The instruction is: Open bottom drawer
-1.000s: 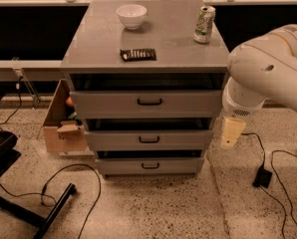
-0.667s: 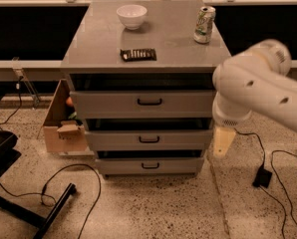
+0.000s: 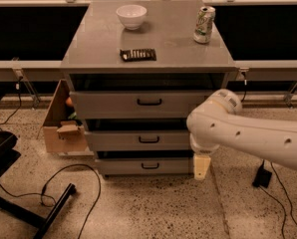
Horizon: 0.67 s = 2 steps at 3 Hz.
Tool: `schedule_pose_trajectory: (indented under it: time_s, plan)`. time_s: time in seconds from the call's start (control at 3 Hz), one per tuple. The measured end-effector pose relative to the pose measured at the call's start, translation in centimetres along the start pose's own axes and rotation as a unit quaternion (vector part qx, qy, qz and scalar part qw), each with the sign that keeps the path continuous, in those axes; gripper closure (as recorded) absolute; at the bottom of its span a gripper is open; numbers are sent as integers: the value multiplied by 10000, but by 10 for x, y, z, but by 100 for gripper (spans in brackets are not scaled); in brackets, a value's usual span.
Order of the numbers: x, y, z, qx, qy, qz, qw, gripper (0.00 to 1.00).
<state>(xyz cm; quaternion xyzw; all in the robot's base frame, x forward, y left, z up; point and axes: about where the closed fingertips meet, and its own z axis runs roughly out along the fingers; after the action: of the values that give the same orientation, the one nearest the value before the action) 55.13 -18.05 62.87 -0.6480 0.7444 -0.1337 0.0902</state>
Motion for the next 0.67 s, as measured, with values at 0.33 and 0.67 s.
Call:
schedule_pose_trajectory:
  time_s: [0.33,0.67]
  plan:
    - [-16,13,69,-29,57,-370,9993,0]
    - [-36,29,121,-265,187,-364,9988,0]
